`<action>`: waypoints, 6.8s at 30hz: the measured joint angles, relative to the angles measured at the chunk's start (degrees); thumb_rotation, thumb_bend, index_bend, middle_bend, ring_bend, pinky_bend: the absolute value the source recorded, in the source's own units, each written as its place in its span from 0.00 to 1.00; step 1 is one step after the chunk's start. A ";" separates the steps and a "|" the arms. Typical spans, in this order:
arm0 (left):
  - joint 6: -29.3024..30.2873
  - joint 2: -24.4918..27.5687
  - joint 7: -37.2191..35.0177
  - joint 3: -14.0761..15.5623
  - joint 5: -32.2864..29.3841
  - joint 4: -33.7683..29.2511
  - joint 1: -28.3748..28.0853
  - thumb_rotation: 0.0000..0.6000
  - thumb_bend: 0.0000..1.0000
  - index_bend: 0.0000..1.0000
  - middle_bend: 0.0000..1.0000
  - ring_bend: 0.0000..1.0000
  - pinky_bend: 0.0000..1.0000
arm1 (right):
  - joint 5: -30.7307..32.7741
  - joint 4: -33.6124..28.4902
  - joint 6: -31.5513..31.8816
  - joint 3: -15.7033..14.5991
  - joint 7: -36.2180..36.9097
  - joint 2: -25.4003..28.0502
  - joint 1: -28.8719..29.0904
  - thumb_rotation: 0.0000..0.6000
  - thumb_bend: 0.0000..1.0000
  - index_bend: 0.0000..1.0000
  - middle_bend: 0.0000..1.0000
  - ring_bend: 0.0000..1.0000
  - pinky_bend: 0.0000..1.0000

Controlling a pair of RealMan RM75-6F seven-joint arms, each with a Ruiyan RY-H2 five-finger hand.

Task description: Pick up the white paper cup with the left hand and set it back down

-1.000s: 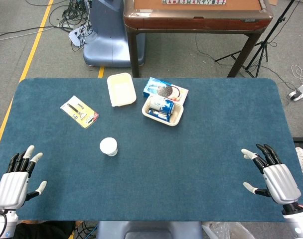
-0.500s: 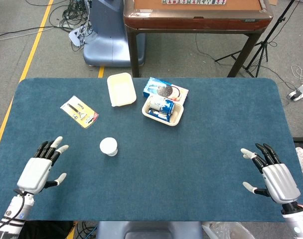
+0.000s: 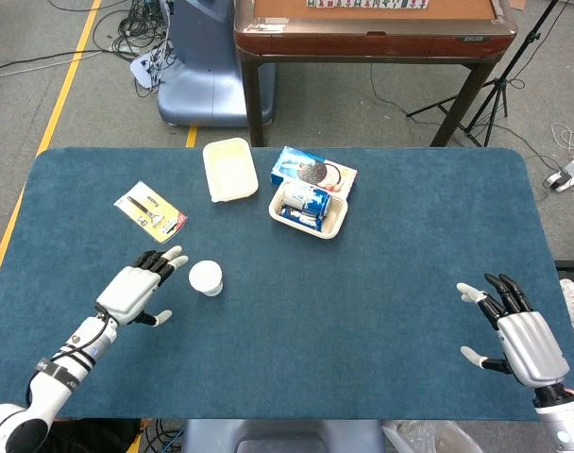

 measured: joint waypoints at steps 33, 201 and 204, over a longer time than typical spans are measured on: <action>-4.38 -12.05 15.02 6.77 -36.77 12.95 -25.46 1.00 0.23 0.18 0.00 0.00 0.00 | 0.60 1.18 -0.09 -0.13 1.44 0.21 -0.23 1.00 0.12 0.19 0.30 0.05 0.00; -20.00 -24.89 -30.59 -10.16 -5.93 30.01 -10.07 1.00 0.23 0.30 0.00 0.00 0.00 | 0.70 1.97 4.22 -0.45 2.28 0.45 -4.51 1.00 0.12 0.19 0.30 0.05 0.00; -21.07 -25.15 -33.84 -9.60 -2.46 32.07 -9.47 1.00 0.23 0.28 0.00 0.00 0.00 | 0.64 1.89 4.27 -0.42 2.23 0.41 -4.52 1.00 0.12 0.19 0.30 0.05 0.00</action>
